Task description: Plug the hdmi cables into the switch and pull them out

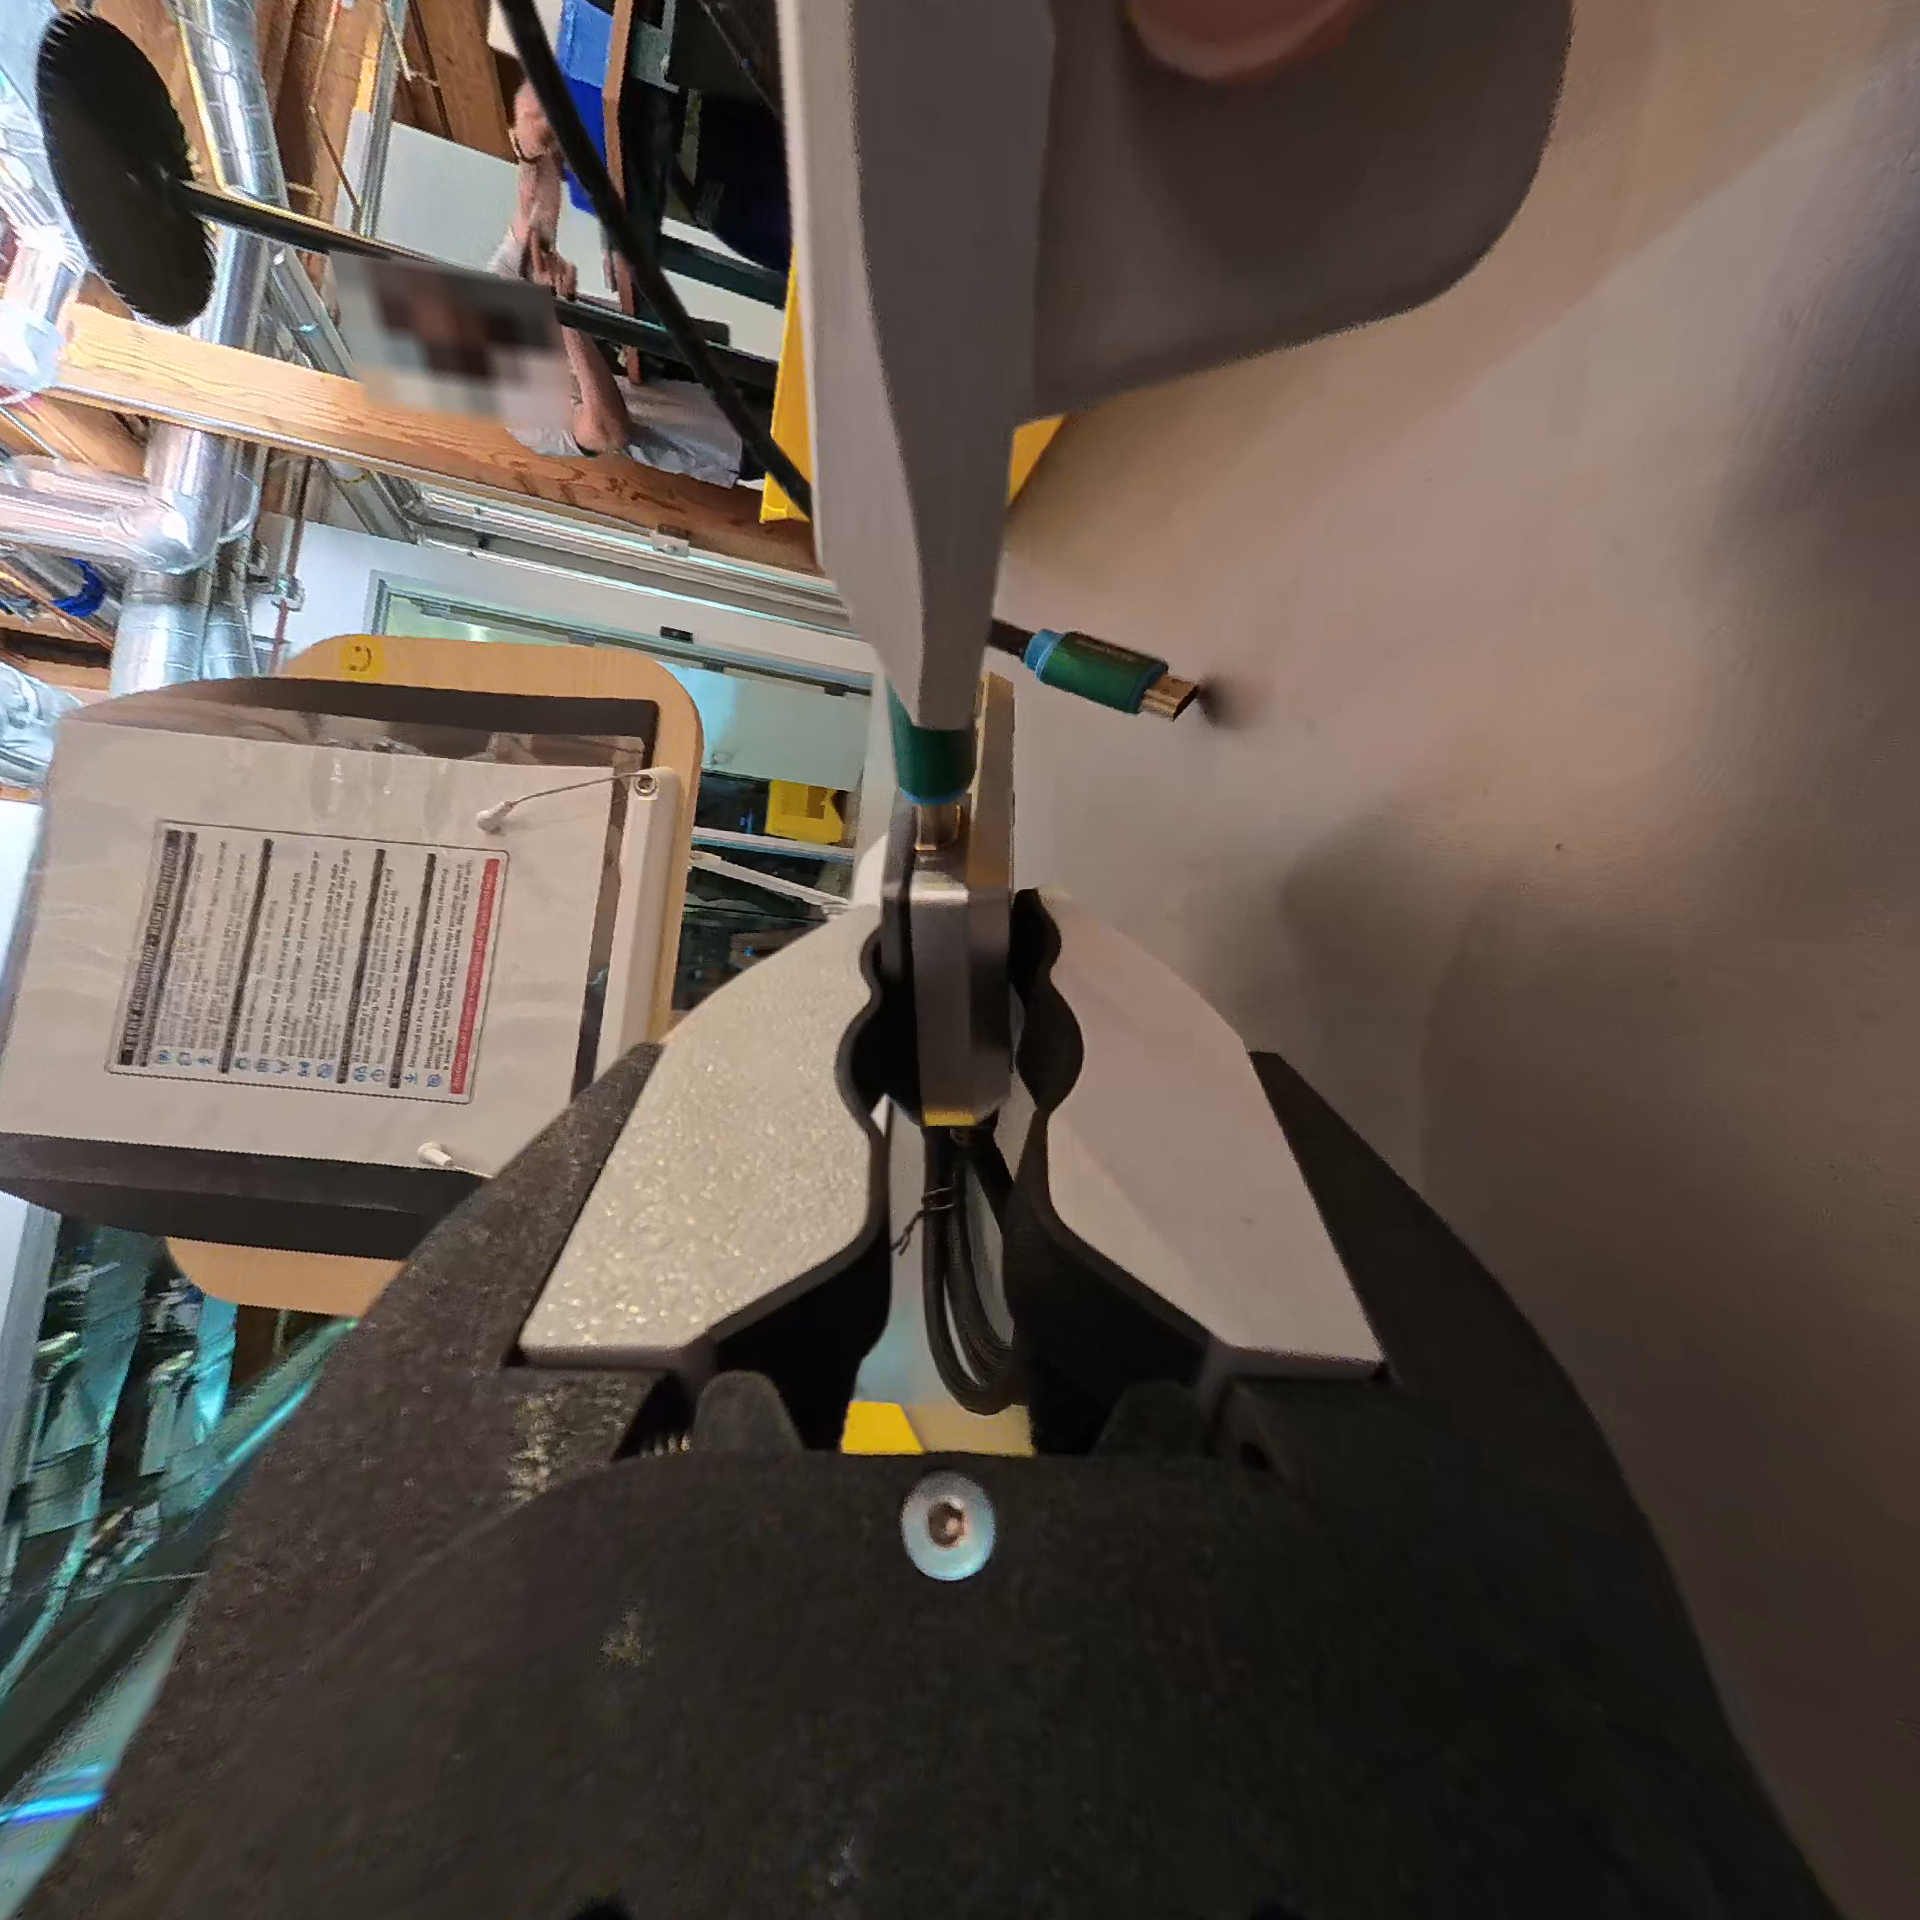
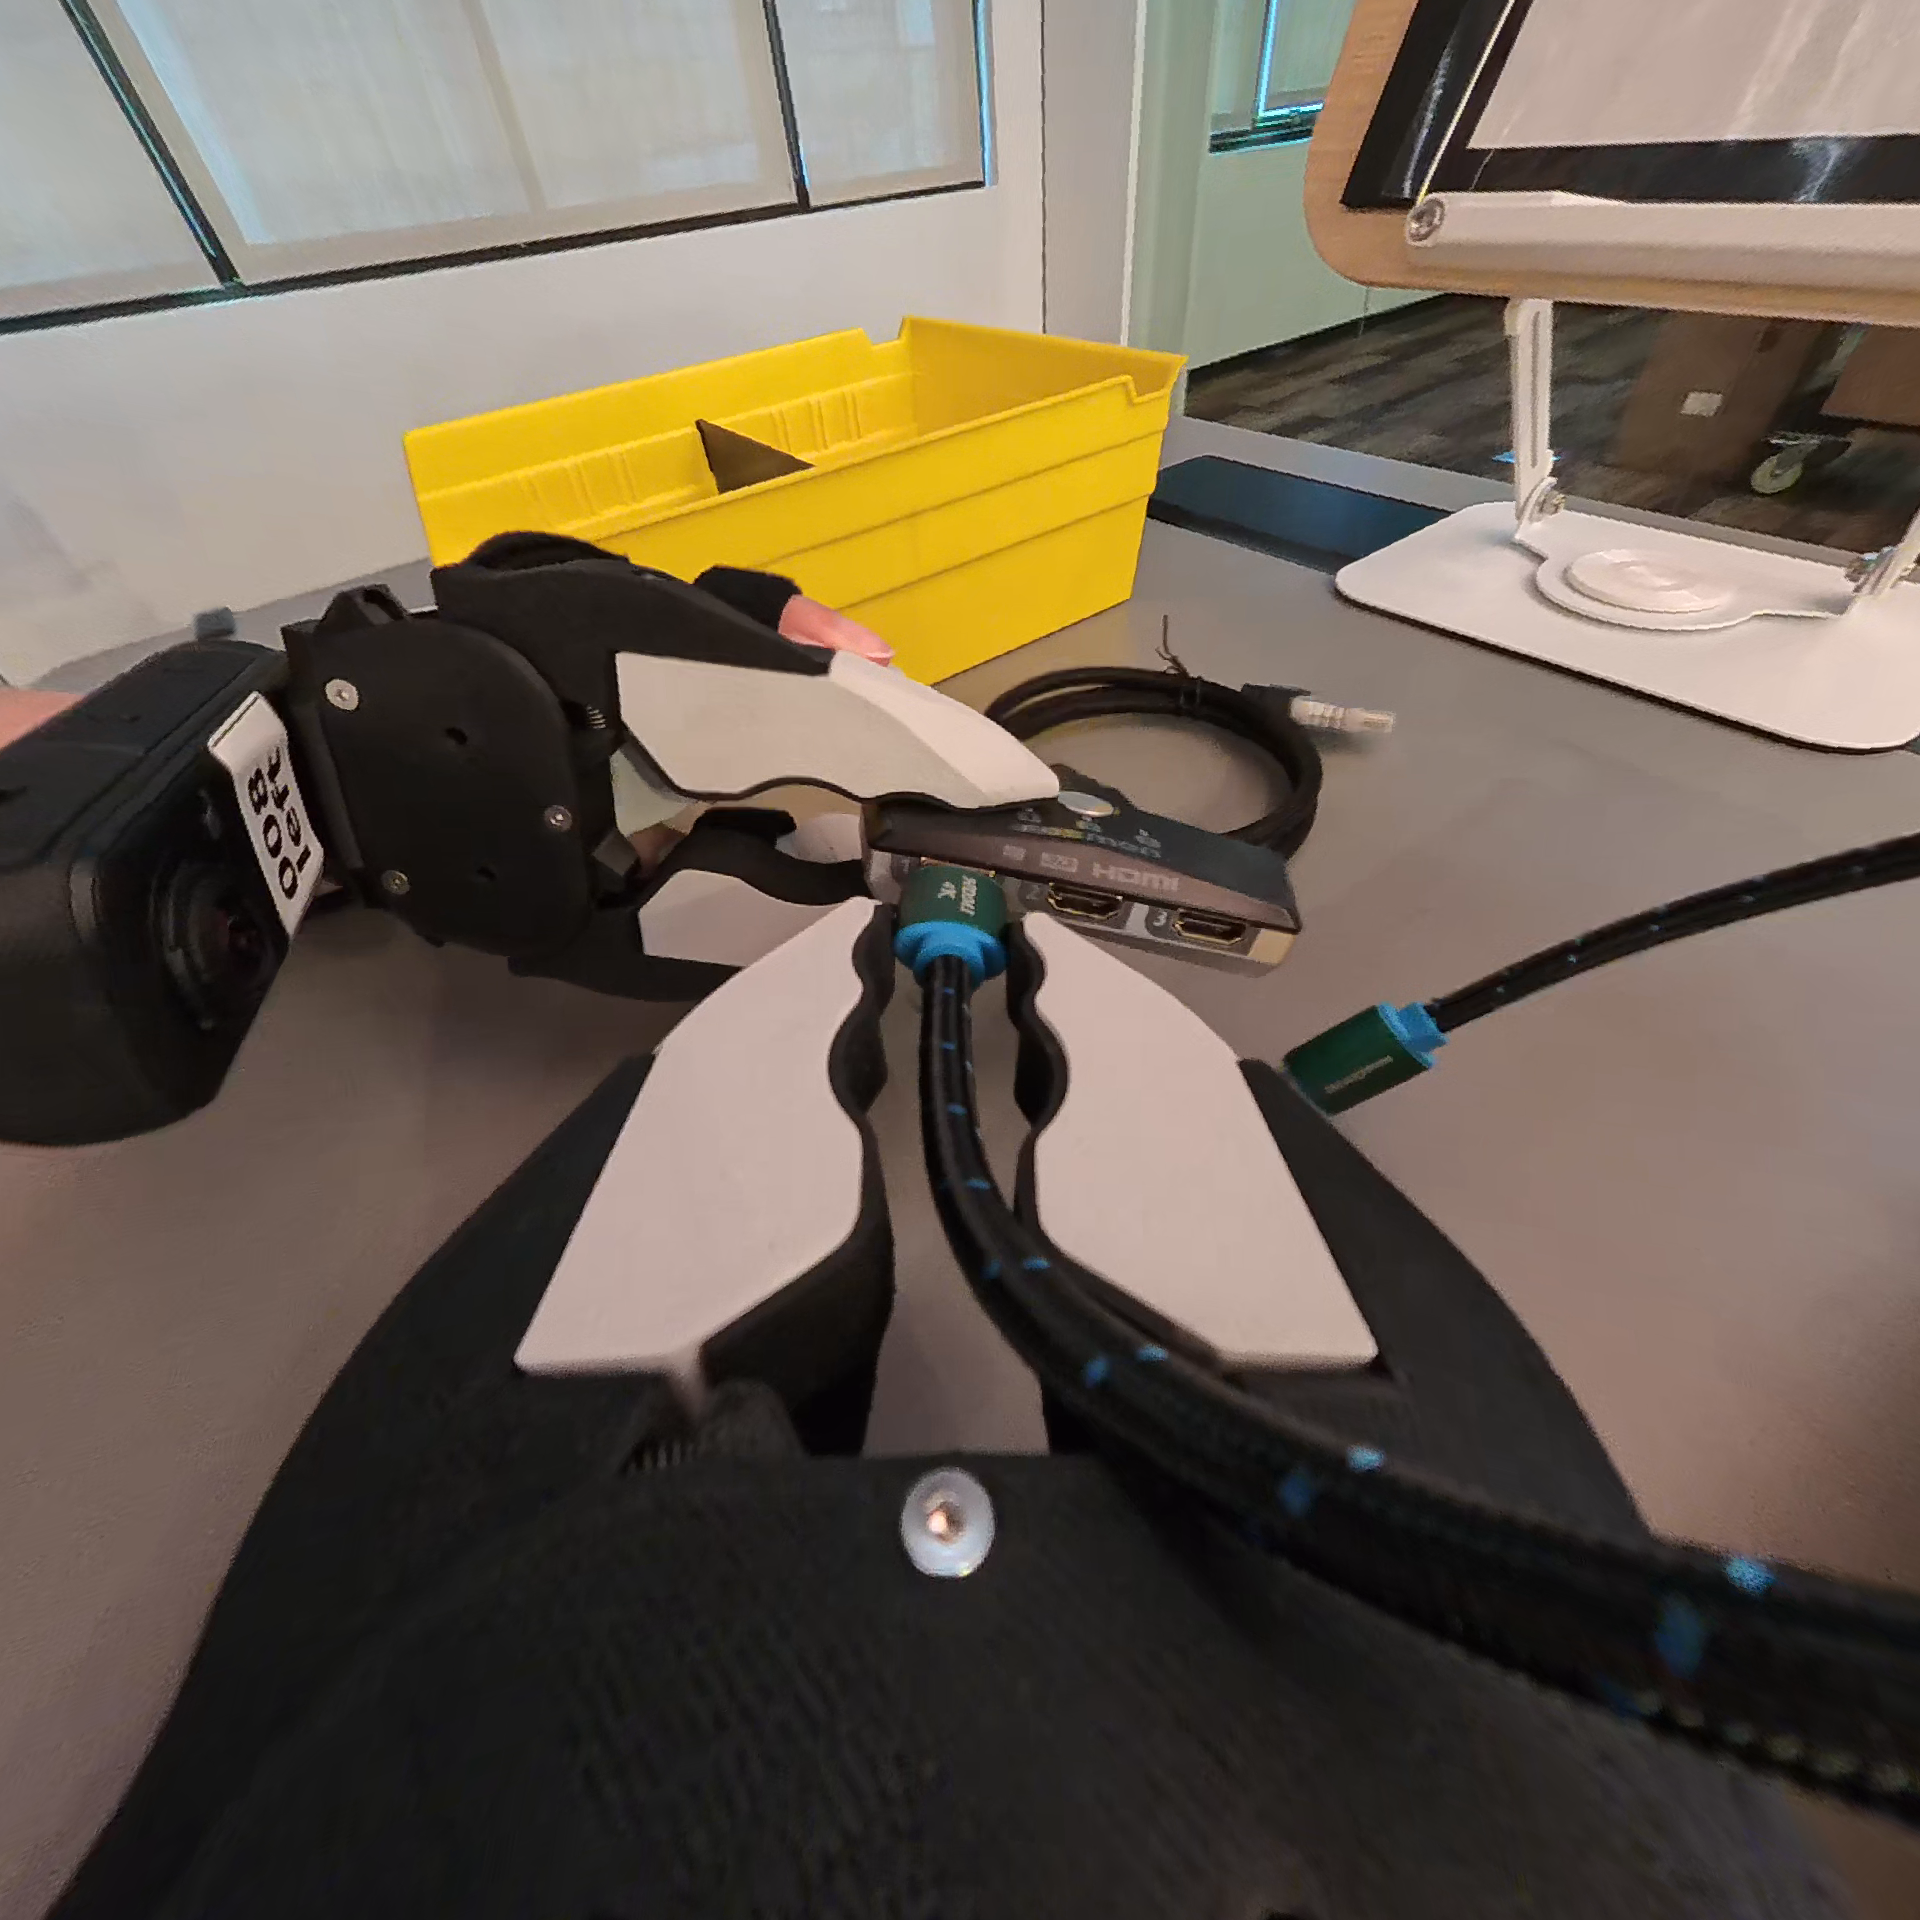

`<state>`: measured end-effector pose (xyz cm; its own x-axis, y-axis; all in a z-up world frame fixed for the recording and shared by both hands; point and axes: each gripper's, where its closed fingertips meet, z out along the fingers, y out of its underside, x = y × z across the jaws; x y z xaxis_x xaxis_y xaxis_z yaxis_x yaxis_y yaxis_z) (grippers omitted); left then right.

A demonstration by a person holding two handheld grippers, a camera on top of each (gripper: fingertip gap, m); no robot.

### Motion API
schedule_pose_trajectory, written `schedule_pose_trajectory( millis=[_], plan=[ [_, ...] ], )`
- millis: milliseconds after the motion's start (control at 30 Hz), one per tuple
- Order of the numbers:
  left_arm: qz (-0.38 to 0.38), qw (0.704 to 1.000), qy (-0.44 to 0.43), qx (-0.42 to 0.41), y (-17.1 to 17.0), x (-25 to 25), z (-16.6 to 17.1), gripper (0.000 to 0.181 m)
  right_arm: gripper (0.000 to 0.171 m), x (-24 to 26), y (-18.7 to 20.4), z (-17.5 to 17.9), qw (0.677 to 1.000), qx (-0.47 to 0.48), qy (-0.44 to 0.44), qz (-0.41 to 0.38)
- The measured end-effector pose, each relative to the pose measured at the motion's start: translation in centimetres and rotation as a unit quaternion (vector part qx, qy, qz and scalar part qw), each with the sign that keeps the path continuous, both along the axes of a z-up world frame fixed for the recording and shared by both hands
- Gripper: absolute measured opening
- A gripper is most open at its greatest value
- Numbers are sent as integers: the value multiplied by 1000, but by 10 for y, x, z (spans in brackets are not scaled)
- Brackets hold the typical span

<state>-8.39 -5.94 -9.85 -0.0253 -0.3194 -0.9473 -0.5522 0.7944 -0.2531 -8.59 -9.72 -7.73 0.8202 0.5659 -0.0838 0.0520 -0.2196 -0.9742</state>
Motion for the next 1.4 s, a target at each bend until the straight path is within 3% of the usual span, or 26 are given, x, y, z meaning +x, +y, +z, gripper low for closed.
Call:
schedule_pose_trajectory(
  millis=[1100,1333,1400],
  plan=[
    [56,997,49,1,1,-1,-12,18,20,-5,5,-13,999,-38,7,-32],
    [70,996,54,13,5,2,-13,20,20,-4,8,-15,997,-11,-52,-52],
    [70,996,53,14,3,5,-14,21,20,0,6,-14,999,-19,-16,-38]
  ],
)
